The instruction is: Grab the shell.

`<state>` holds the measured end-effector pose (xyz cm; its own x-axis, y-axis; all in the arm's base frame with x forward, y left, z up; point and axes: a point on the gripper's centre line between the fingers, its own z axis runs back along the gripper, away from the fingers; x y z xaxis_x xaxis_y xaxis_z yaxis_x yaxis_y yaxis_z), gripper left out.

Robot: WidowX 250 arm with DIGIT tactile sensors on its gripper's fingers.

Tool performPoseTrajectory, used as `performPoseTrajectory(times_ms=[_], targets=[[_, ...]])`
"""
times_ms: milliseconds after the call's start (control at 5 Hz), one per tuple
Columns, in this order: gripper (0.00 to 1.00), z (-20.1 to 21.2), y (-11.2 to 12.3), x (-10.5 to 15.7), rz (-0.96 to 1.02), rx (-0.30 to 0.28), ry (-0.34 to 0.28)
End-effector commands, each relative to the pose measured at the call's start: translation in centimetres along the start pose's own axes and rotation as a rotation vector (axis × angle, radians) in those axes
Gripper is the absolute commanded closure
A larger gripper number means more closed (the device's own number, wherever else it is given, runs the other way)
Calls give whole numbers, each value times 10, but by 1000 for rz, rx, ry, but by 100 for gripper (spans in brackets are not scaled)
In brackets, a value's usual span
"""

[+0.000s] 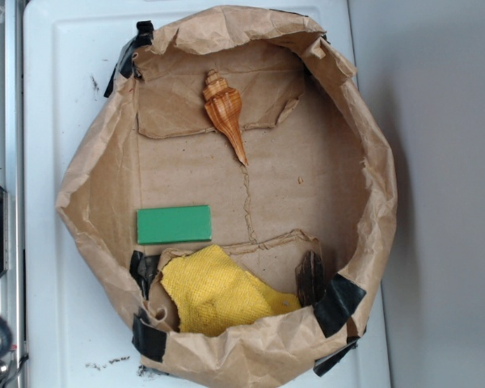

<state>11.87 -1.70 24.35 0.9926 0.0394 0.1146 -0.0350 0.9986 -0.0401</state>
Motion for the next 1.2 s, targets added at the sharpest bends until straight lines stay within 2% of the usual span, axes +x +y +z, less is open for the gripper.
performPoseTrajectory(times_ms=[0,400,600,800,1000], targets=[[0,0,0,0,0,0,0],[0,-18,31,93,199,26,-36],[0,-32,49,128,331,22,-109],[0,-44,64,153,506,1,-135],[0,-48,73,175,560,38,-127]])
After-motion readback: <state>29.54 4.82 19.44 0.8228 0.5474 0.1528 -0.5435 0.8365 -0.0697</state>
